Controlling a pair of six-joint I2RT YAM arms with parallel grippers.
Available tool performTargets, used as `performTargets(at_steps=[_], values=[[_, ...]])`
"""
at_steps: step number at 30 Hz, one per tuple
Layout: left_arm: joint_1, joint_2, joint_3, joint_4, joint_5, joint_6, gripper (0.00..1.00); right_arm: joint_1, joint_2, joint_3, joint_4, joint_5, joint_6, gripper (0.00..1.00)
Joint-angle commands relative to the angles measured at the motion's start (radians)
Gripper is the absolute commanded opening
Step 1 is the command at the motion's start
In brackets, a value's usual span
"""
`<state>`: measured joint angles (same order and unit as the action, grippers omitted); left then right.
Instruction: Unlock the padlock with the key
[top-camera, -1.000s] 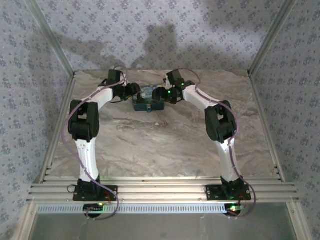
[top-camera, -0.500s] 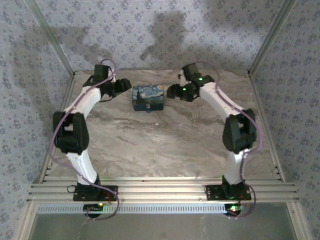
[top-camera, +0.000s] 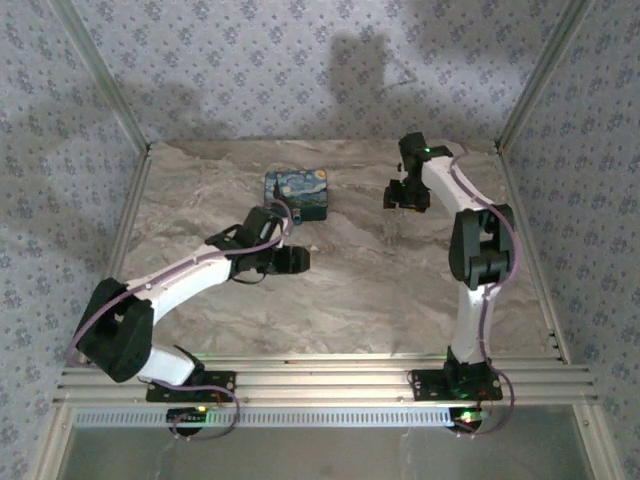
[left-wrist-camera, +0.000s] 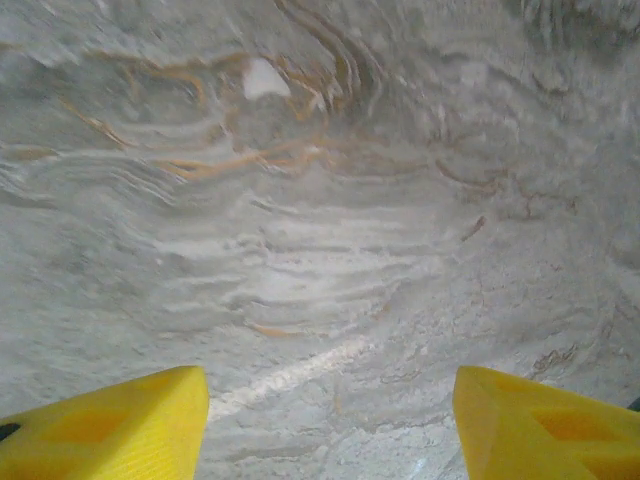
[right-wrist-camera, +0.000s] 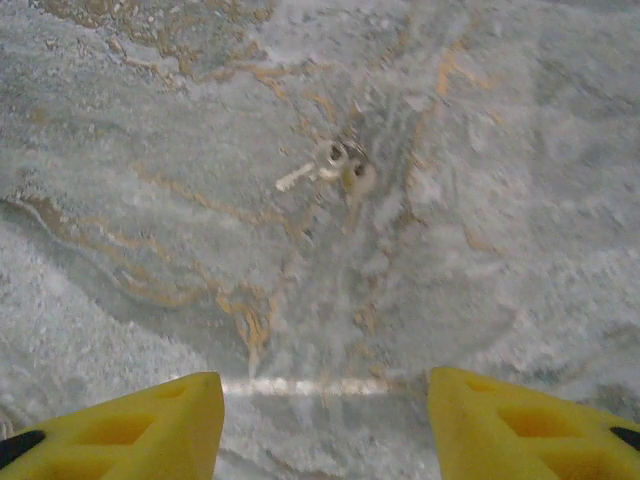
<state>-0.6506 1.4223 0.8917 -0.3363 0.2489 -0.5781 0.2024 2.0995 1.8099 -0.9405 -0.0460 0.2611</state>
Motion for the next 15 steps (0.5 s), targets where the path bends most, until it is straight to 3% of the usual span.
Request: performTargets(at_steps=[1,7,15], values=[[-0.048,0.009,0.015,0.076,-0.056,-0.035,0.66,0.020,0.081,0.138,-0.076,0.039,-0.028,0.54],[-0.059,0.099,0.064,0.112,-0.030,-0.011,0.66,0.019,0.229,0.316,-0.152,0.098,-0.081,0.50],[-0.059,0.235,0.156,0.113,-0.006,0.009,0.66,-0.005,0.292,0.327,-0.154,0.112,-0.145,0.50]])
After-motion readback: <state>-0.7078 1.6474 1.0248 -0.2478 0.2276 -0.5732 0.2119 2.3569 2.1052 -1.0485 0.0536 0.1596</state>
